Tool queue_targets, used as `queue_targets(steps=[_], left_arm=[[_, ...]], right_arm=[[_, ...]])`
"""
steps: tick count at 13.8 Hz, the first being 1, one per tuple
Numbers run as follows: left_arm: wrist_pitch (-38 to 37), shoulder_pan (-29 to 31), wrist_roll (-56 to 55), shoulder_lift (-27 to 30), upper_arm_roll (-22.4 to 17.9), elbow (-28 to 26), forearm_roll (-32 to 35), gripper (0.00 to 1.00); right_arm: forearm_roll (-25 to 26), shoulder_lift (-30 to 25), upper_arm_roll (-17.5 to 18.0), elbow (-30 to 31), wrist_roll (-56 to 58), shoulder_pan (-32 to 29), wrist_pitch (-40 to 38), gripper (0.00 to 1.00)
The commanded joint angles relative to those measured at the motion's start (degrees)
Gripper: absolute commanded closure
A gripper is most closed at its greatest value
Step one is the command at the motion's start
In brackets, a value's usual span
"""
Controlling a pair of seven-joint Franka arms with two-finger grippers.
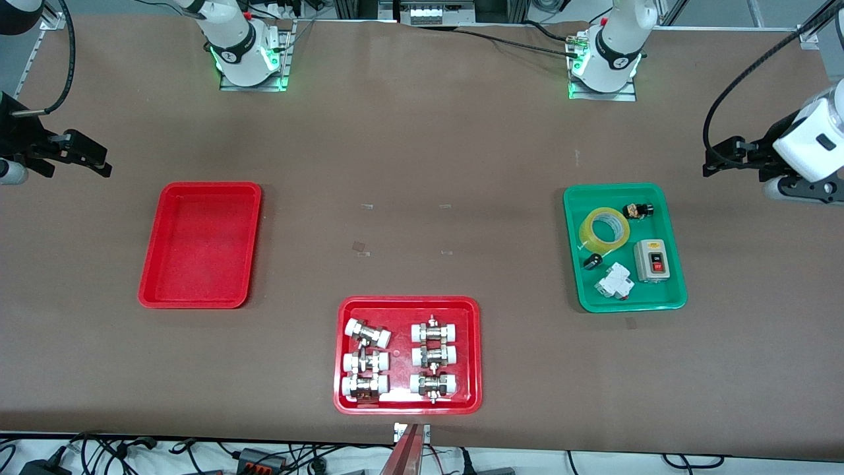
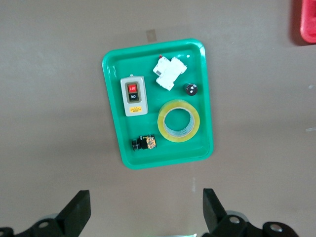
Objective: Left arm passes tape to right arm into tray
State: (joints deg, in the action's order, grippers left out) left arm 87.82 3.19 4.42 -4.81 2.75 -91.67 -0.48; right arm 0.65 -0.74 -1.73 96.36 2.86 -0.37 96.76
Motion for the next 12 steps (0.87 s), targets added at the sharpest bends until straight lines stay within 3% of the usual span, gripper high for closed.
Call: queue_targets(steps=[1, 9, 12], left_arm=[[-0.3, 1.4, 0.7, -6.7, -0.5, 2.8, -0.7, 0.0], [12.9, 0.8, -0.2, -19.9, 0.5, -2.7, -0.8, 0.0], [23.5, 1.0, -0.5, -19.4, 0.6, -13.7, -0.8, 0.0]], right_arm=[[0.2, -0.8, -0.6, 0.0, 0.0, 0.6, -1.0, 0.0], [0.4, -0.7, -0.6, -0.4, 0.7, 0.6, -1.0, 0.0], [0.6, -0.7, -0.6, -0.4, 0.7, 0.5, -1.0, 0.0]])
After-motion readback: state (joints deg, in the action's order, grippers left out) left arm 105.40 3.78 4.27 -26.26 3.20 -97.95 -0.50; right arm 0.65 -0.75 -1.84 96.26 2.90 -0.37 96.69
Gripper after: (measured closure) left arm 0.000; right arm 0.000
